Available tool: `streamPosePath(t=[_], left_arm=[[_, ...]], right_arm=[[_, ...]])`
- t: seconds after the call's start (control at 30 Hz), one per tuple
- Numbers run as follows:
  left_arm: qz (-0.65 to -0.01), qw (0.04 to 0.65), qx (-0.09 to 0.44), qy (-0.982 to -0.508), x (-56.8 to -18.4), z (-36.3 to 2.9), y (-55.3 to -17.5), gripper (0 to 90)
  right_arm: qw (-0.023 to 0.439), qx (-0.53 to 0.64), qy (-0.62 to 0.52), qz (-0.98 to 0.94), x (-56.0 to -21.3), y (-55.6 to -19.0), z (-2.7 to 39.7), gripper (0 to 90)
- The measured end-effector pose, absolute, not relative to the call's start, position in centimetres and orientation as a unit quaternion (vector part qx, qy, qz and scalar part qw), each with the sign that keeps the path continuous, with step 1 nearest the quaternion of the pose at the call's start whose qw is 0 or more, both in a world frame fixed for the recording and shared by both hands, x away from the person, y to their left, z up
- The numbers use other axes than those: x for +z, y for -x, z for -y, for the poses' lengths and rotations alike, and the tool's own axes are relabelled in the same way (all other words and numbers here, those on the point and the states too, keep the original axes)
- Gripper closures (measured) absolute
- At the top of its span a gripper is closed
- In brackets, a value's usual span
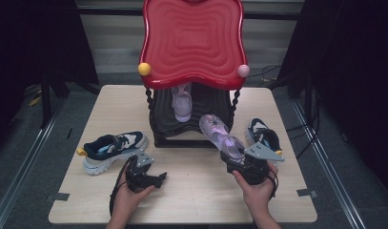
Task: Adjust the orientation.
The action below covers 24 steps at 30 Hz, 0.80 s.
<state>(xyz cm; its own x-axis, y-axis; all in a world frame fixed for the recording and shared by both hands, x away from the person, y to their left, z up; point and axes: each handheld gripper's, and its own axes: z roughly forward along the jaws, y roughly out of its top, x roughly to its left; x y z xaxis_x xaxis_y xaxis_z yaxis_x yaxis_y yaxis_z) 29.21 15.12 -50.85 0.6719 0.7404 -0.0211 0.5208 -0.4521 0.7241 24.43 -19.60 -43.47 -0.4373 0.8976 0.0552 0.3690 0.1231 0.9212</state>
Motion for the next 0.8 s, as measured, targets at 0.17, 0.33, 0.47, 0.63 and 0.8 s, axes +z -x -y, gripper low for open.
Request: streamPosePath(t=[0.17,0.33,0.47,0.63,0.8], left_arm=[[-0.376,0.365,0.151,-0.838,-50.9,-15.1,-29.2,15.1],[-0.376,0.364,0.151,-0.839,-50.9,-15.1,-29.2,15.2],[-0.377,0.365,0.151,-0.838,-50.9,-15.1,-29.2,15.2],[-0.376,0.365,0.151,-0.838,-50.9,-15.1,-29.2,15.2],[-0.375,0.364,0.151,-0.839,-50.8,-15.1,-29.2,15.1]], right_arm=[[0.29,0.479,-0.46,-0.689,-43.4,-24.8,18.7,37.7],[0.295,0.48,-0.469,-0.68,-43.5,-25.4,18.2,37.7],[0.301,0.483,-0.476,-0.671,-43.3,-25.8,17.8,37.7],[0.311,0.48,-0.481,-0.665,-43.1,-26.3,17.3,37.7],[0.315,0.484,-0.489,-0.653,-43.0,-26.7,16.8,37.7]])
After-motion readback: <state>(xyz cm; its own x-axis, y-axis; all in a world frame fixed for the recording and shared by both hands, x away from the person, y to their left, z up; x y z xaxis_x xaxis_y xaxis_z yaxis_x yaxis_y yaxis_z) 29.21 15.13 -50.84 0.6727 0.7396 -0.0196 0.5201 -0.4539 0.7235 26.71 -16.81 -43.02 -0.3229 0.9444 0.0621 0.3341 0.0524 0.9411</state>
